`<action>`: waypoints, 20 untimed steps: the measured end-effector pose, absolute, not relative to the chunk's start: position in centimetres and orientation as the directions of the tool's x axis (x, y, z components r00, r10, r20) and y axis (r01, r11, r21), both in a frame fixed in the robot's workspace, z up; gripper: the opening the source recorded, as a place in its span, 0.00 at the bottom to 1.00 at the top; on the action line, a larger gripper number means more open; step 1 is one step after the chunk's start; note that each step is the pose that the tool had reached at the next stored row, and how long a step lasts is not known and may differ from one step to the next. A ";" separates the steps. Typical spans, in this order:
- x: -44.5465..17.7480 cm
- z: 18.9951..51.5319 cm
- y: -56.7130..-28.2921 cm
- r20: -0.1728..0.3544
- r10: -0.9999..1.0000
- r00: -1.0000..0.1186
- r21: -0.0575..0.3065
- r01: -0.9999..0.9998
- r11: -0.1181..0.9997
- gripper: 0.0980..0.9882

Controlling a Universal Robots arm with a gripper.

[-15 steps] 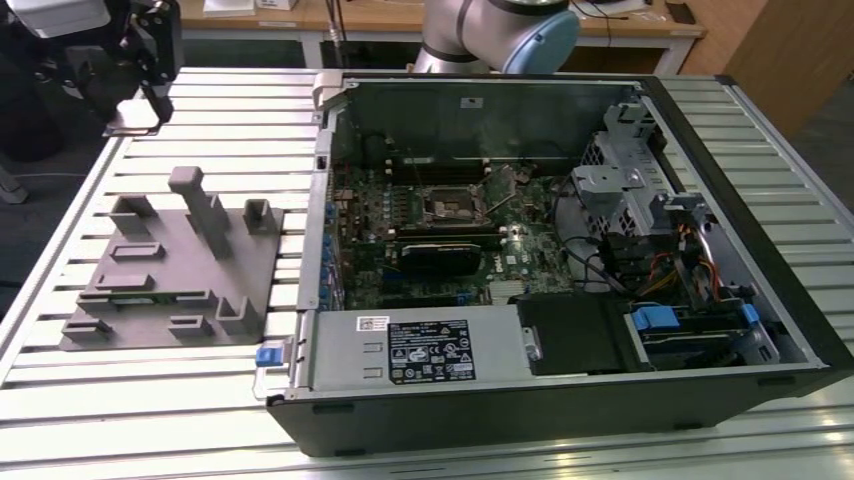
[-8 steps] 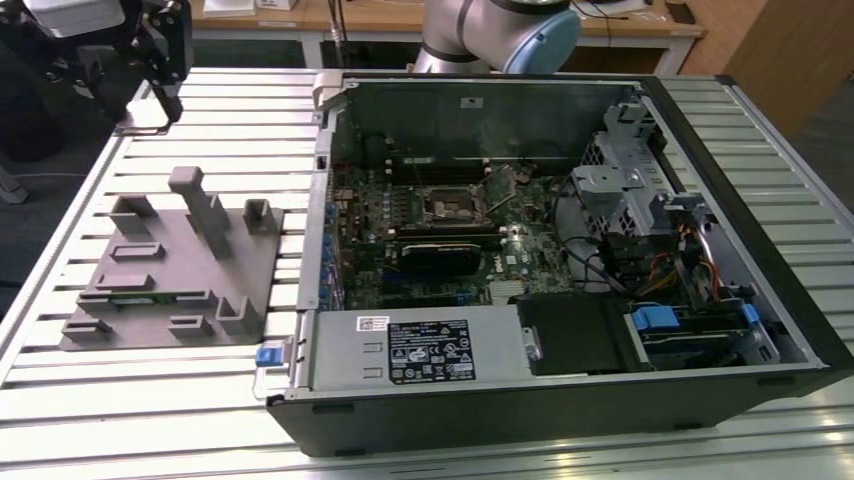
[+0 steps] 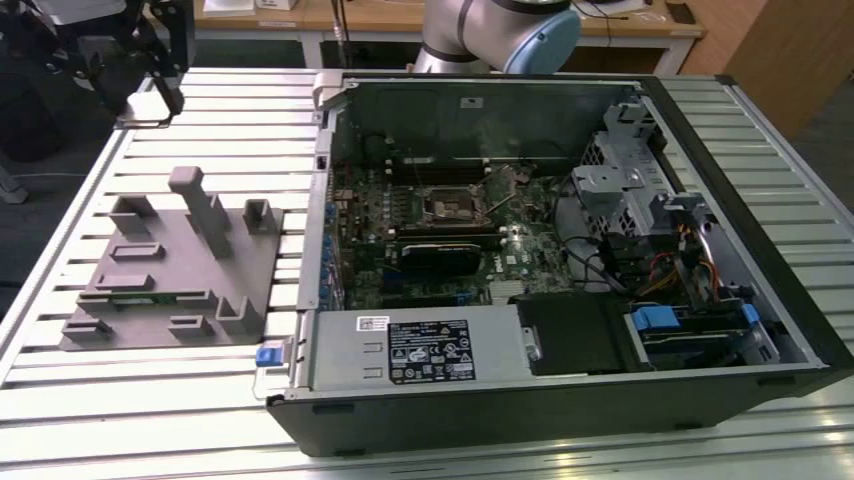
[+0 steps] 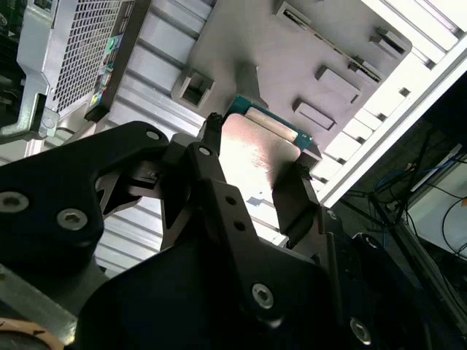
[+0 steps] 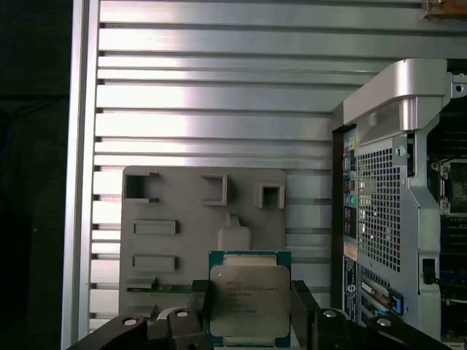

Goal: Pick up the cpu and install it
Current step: 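Pick up the cpu and move it towards the insertion slot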

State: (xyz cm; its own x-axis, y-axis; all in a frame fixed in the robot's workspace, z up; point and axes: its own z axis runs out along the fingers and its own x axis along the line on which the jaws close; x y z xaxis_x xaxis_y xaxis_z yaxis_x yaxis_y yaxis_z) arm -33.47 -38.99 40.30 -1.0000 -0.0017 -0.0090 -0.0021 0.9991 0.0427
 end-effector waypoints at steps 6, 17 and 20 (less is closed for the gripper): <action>-32.1 40.3 -39.0 -0.009 -0.002 -1.000 0.043 -0.002 0.999 0.49; -30.0 40.3 -39.0 -0.009 -0.002 -1.000 0.043 -0.002 0.999 0.49; -29.4 40.3 -39.0 -0.009 -0.002 -1.000 0.043 -0.002 0.999 0.49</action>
